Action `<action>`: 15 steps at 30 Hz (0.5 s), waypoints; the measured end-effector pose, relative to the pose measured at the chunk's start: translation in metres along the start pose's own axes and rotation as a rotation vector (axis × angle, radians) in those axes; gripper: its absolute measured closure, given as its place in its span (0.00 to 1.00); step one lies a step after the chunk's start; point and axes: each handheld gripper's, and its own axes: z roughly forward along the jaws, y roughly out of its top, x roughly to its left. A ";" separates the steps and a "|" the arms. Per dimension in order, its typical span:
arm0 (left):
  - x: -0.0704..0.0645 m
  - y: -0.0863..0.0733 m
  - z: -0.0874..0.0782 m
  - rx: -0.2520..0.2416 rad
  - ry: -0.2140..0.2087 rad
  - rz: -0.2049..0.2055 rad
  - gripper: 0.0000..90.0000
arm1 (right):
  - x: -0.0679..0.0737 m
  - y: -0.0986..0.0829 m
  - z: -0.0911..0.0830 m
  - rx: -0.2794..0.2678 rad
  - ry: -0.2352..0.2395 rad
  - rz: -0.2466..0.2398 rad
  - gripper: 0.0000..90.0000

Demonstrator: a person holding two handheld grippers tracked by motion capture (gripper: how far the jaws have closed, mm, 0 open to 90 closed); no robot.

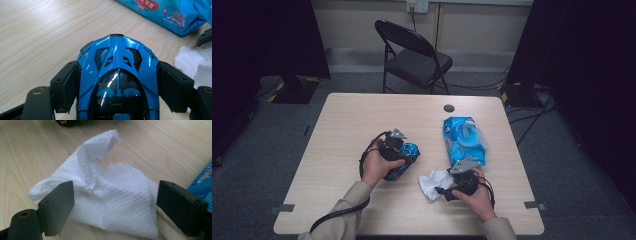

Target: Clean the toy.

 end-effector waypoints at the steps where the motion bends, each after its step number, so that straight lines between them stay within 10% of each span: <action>1: 0.000 0.000 -0.002 -0.004 -0.002 0.004 0.27 | 0.000 0.000 0.000 0.000 -0.001 0.000 0.16; 15: -0.002 -0.001 -0.027 -0.073 -0.023 -0.012 0.27 | 0.008 0.013 -0.004 -0.075 0.025 0.025 0.31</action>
